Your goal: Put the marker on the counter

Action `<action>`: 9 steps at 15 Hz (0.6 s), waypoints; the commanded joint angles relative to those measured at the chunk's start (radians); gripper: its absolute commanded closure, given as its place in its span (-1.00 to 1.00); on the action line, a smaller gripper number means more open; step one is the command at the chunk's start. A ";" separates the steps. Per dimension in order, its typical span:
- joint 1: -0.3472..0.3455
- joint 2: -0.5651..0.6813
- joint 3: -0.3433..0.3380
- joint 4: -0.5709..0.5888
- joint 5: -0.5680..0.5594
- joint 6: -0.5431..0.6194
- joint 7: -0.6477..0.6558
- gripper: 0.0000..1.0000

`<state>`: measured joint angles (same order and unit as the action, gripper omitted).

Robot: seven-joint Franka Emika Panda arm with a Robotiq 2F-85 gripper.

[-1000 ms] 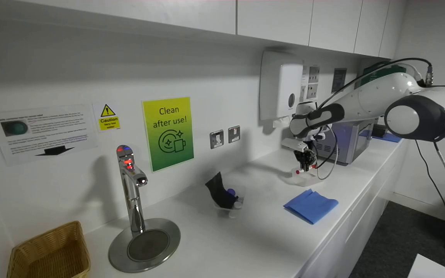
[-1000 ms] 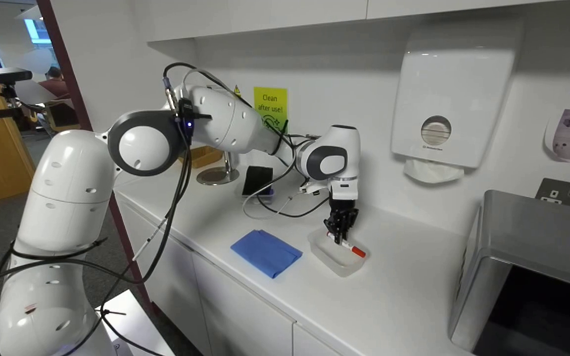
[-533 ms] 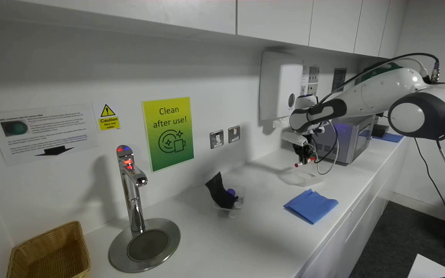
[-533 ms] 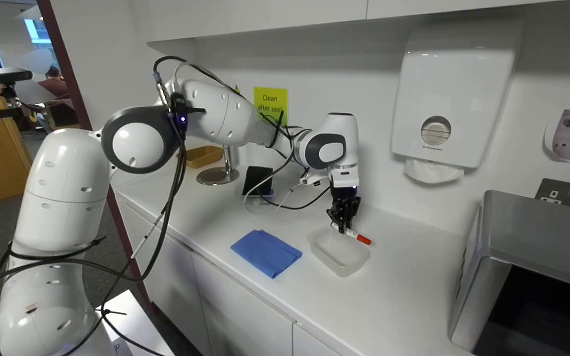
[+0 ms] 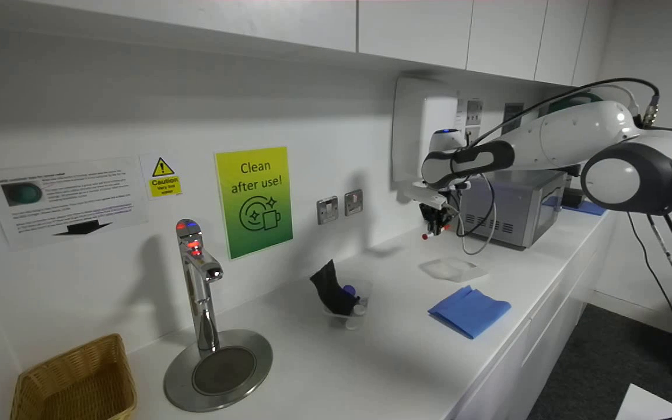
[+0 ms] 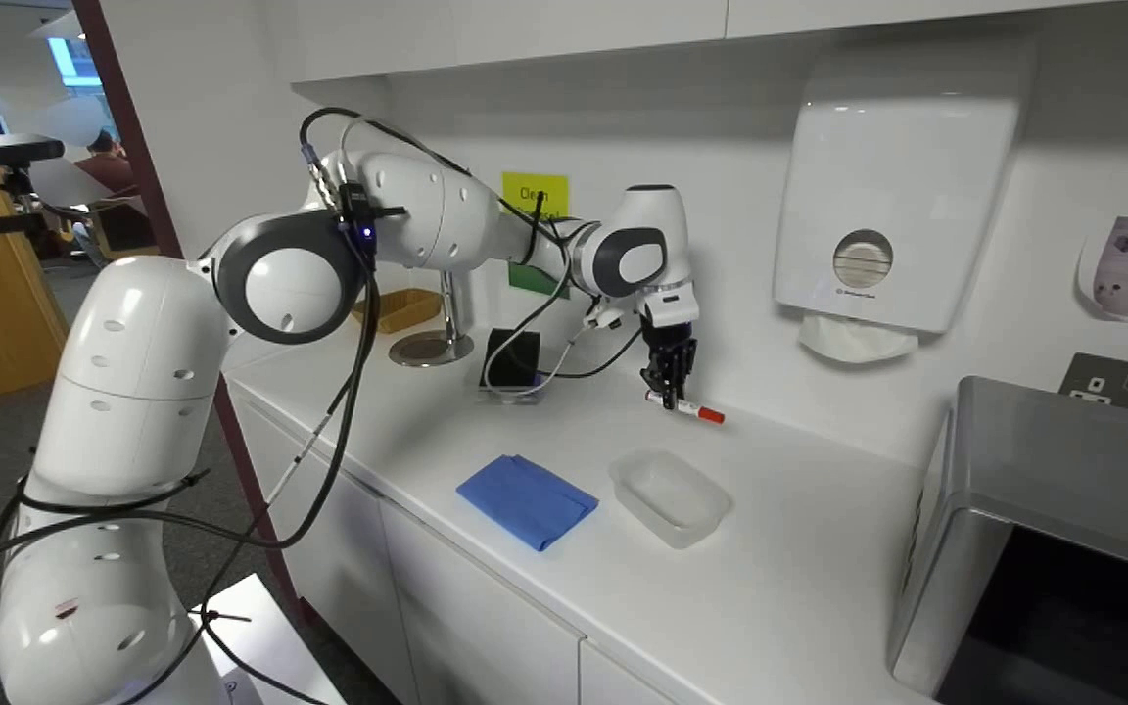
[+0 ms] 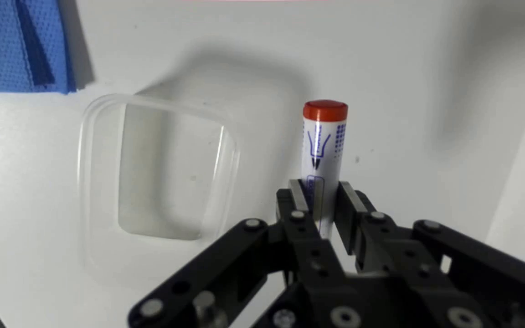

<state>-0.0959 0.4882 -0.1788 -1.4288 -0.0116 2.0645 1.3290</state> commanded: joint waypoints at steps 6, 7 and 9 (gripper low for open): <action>0.019 0.130 0.091 0.235 0.105 -0.127 -0.128 0.89; 0.028 0.152 0.091 0.259 0.096 -0.155 -0.125 0.89; 0.047 0.198 0.085 0.305 0.080 -0.205 -0.115 0.89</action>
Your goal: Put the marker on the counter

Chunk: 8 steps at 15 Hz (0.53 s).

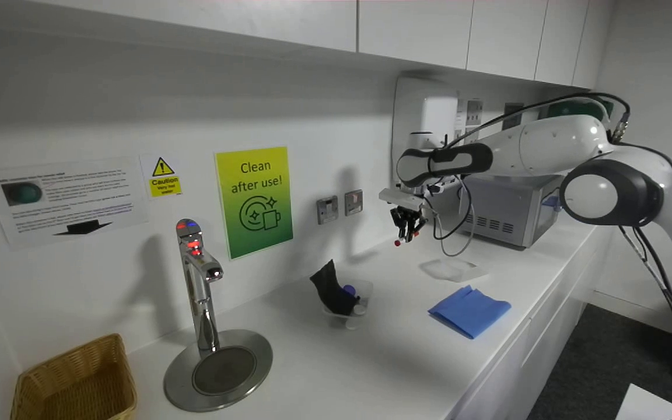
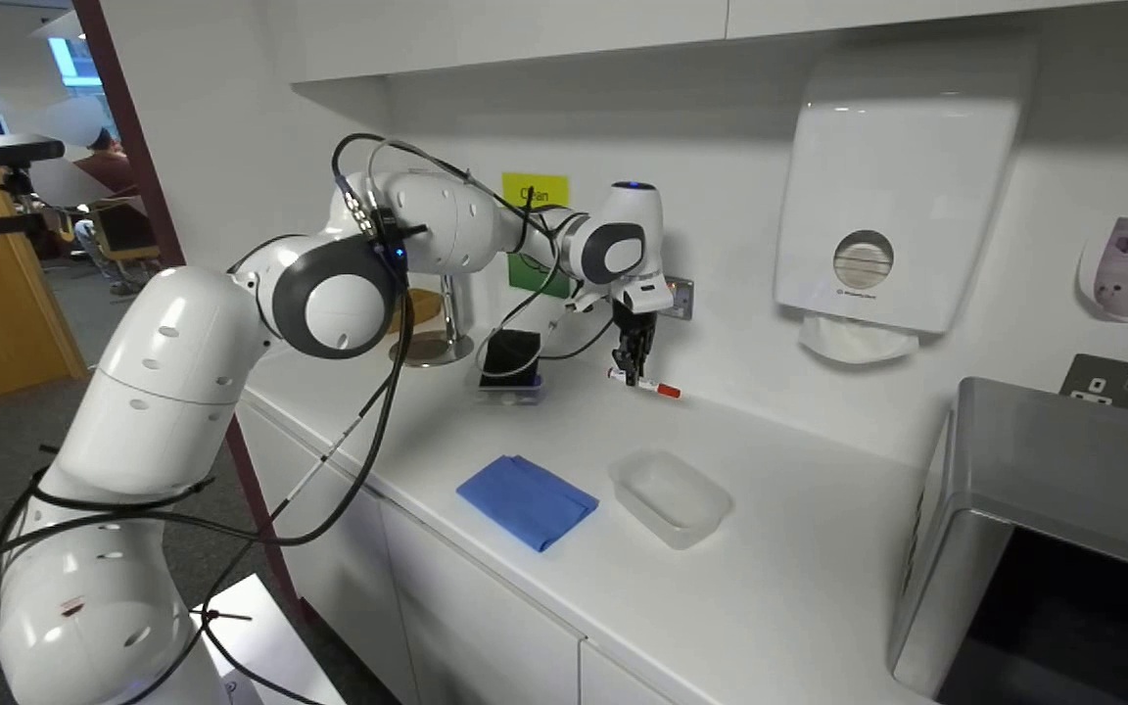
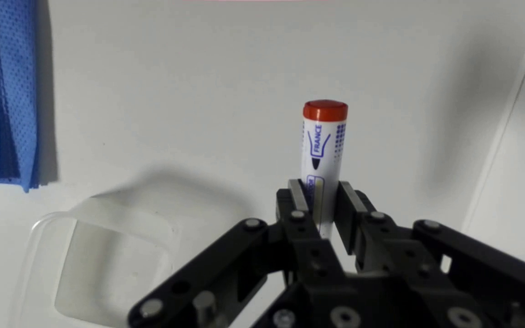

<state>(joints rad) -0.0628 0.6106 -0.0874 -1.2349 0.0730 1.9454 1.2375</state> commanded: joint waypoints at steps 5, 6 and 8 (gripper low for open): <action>0.032 0.183 -0.013 0.210 -0.024 -0.137 -0.026 0.89; 0.034 0.200 -0.015 0.228 -0.028 -0.144 -0.024 0.89; 0.038 0.233 -0.020 0.263 -0.040 -0.160 -0.021 0.89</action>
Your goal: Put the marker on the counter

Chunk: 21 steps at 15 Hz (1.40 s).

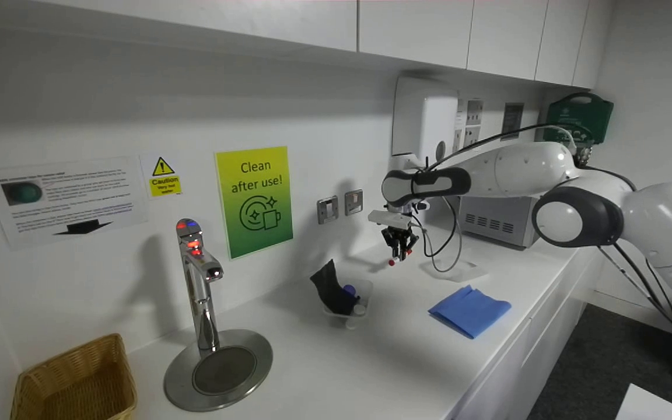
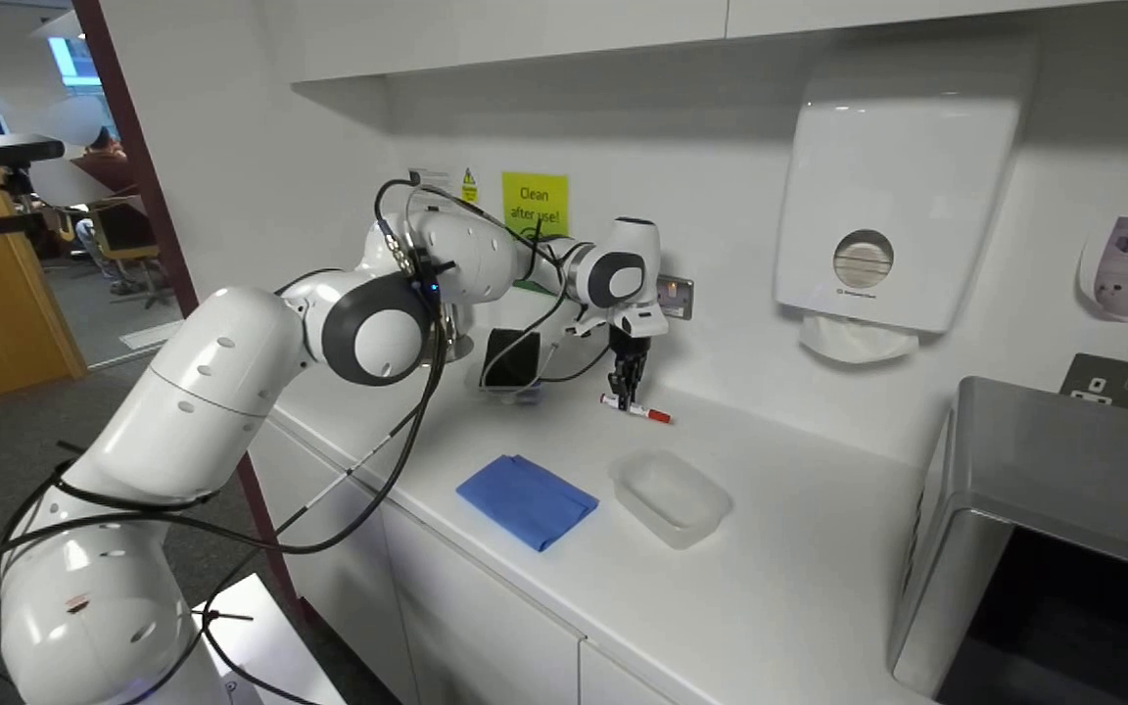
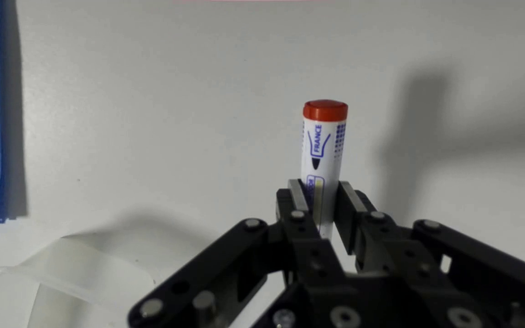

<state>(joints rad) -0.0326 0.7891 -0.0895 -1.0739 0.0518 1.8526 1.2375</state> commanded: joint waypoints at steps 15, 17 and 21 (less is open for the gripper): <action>0.009 0.142 -0.025 0.229 -0.063 -0.107 -0.016 -0.20; 0.008 0.143 -0.024 0.230 -0.061 -0.110 -0.017 -0.47; 0.005 0.143 -0.024 0.231 -0.059 -0.113 -0.018 -0.91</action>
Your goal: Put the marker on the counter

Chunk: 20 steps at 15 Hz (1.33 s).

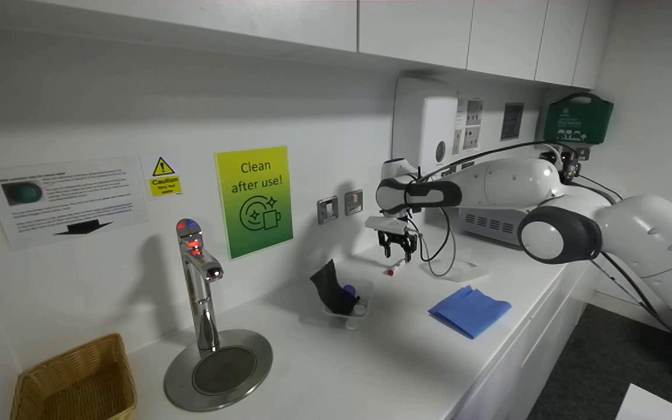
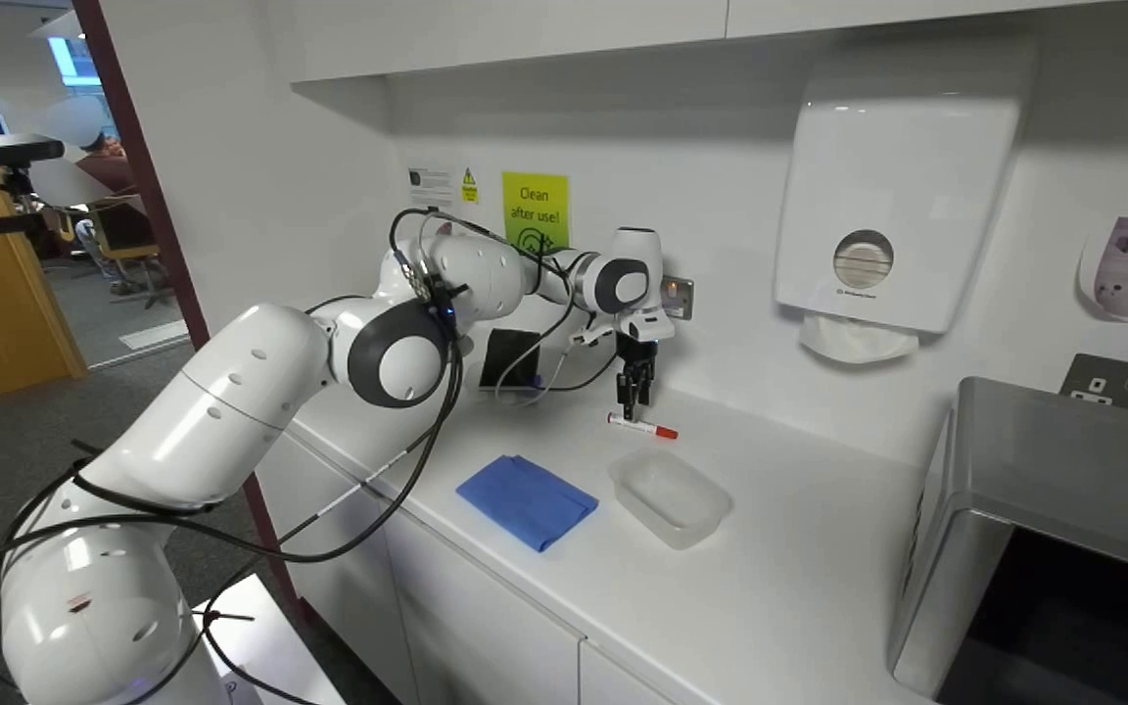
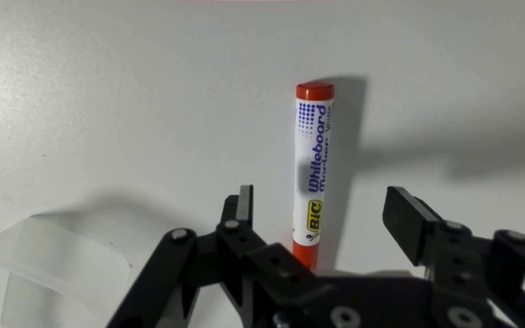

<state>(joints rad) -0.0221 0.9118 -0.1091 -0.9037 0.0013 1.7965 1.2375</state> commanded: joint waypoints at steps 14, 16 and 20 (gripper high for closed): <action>0.025 -0.169 -0.029 -0.005 -0.065 -0.162 -0.014 -1.00; 0.039 -0.199 -0.032 -0.041 -0.084 -0.134 -0.003 -1.00; 0.070 -0.284 -0.024 -0.188 -0.113 -0.054 0.000 -1.00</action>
<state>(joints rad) 0.0165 0.7477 -0.1278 -0.9050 -0.0819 1.6615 1.2362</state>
